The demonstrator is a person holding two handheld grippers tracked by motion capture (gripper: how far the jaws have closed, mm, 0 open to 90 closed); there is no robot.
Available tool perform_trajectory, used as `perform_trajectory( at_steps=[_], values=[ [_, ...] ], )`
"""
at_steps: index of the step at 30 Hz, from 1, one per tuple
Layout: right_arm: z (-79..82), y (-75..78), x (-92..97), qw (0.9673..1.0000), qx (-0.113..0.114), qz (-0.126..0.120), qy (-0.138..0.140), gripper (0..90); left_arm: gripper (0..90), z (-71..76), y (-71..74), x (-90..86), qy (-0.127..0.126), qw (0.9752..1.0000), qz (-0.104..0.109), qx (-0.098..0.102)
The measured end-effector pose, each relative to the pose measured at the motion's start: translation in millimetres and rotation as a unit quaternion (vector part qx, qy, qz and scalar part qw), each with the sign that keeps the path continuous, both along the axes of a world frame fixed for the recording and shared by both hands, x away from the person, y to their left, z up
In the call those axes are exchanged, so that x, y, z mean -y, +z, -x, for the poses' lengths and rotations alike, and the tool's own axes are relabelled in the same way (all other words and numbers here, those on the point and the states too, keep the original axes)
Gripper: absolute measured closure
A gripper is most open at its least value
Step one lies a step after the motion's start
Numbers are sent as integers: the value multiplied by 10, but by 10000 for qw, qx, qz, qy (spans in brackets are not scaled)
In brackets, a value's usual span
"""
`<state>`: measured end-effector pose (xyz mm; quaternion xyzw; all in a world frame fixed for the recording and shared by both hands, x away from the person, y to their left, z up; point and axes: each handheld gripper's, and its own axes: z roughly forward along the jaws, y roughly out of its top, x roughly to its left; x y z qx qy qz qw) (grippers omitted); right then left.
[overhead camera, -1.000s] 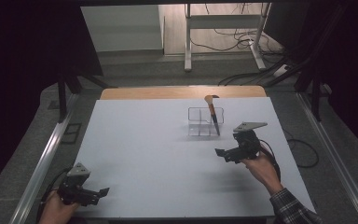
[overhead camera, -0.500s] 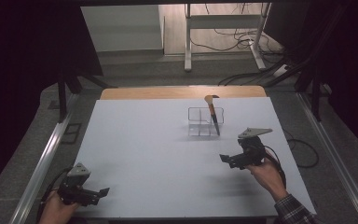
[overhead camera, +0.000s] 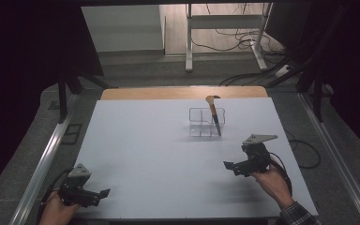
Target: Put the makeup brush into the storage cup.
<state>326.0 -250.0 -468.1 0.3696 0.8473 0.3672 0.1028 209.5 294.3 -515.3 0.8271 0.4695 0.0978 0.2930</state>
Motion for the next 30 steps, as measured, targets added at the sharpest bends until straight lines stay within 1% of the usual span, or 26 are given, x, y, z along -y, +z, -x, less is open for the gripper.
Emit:
perform_trajectory(
  at_steps=[8,18,22,30],
  values=[
    [75,2,67,10000,-2,-29,-22,0,0,-2,-1,2,6,10000,-4,-7],
    [176,4,178,10000,-27,11,-88,0,0,-5,1,-8,44,10000,40,-33],
    [218,-3,226,9999,-35,60,-124,0,0,-5,-1,2,24,10000,-9,-42],
    [290,-6,319,9998,-85,79,-182,0,0,-5,-3,12,23,10000,-73,-48]
  ],
)
